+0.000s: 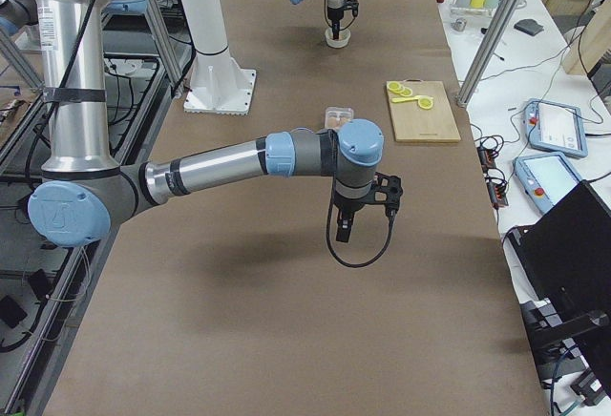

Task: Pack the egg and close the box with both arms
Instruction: 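Lower the left gripper into the bowl and close on the egg, then lift the egg with the left gripper and carry it to the egg box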

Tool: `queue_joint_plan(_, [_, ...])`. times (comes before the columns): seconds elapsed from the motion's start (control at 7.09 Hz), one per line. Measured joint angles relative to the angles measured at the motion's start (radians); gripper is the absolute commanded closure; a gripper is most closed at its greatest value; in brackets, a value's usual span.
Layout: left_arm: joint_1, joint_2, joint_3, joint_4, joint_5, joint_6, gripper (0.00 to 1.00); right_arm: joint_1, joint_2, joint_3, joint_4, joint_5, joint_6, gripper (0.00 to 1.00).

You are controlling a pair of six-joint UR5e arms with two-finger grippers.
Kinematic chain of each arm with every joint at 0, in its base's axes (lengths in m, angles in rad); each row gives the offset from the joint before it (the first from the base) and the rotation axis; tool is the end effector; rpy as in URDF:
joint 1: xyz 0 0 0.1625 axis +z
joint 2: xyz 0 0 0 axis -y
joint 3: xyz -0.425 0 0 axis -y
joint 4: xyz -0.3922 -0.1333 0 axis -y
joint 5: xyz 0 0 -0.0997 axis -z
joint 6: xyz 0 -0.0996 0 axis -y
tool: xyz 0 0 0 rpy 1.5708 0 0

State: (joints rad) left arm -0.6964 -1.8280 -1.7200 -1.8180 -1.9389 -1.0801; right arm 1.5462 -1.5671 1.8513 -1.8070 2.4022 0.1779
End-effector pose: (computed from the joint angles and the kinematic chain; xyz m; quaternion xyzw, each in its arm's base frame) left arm 0.4009 -0.4622 0.4316 0.0328 0.3586 -0.0372 0.9322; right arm 0.0479 -0.4822 0.5398 -0.0190 -0.4039 0.0604 0.9126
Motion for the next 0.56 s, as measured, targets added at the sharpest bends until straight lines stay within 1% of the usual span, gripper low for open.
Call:
queue_joint_plan(0.28, [0.0, -0.002, 0.0, -0.001, -0.001, -0.001, 0.94, 0.0, 0.0, 0.0, 0.0, 0.0, 0.0, 0.0])
queue_joint_plan(0.42, [-0.001, -0.002, -0.005, -0.001, -0.004, -0.001, 1.0, 0.0, -0.001, 0.0, 0.0, 0.0, 0.0, 0.0])
queue_joint_plan(0.56, [-0.003, 0.002, -0.016, 0.0, -0.008, -0.001, 1.0, 0.0, -0.001, 0.0, 0.0, 0.0, 0.0, 0.0])
